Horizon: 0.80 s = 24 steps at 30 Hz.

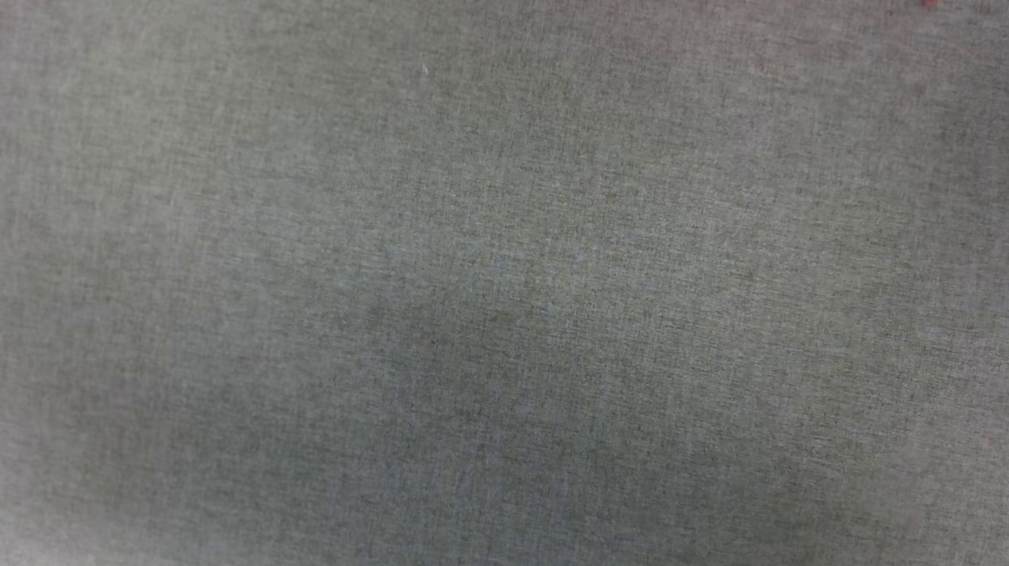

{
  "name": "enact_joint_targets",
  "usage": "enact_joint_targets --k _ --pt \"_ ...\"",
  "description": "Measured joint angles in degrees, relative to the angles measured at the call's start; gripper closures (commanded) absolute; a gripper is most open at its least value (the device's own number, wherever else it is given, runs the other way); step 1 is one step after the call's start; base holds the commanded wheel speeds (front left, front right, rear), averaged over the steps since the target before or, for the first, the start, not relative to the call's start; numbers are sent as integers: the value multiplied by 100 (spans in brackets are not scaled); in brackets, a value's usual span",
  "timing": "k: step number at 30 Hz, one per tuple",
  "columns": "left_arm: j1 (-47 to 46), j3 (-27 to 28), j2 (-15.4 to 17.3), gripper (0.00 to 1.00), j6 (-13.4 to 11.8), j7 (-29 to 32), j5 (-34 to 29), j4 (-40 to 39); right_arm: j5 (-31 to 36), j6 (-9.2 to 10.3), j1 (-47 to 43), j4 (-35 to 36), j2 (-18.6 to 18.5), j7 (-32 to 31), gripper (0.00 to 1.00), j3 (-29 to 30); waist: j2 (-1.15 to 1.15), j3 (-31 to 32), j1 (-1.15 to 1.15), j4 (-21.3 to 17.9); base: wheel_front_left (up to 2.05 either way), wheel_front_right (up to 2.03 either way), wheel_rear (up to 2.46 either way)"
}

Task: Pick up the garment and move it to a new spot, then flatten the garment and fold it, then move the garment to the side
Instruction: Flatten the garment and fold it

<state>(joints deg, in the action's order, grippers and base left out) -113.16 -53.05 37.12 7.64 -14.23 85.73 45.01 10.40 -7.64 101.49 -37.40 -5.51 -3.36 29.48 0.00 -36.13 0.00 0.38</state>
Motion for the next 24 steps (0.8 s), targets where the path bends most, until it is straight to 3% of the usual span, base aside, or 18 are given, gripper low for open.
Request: enact_joint_targets --k 6,13,19,24 --pt "758 -102 231 100 -3 10 186 -493 14 4 -165 -410 -144 135 100 -513 0 80 0 2 0 0 0" --pt "2176 -145 791 100 -8 -14 616 -1467 -935 9 -1206 -281 -501 -7 100 -1798 0 202 0 3 0 0 0" --pt "3767 -110 1313 100 -9 -48 835 -2660 -2223 11 -3027 1071 -1005 -637 100 -2955 0 460 0 9 0 0 0" --pt "5300 -82 1613 100 -9 -68 918 -3716 -3003 11 -5054 2835 -1440 -1559 100 -2896 0 758 0 39 0 0 0"
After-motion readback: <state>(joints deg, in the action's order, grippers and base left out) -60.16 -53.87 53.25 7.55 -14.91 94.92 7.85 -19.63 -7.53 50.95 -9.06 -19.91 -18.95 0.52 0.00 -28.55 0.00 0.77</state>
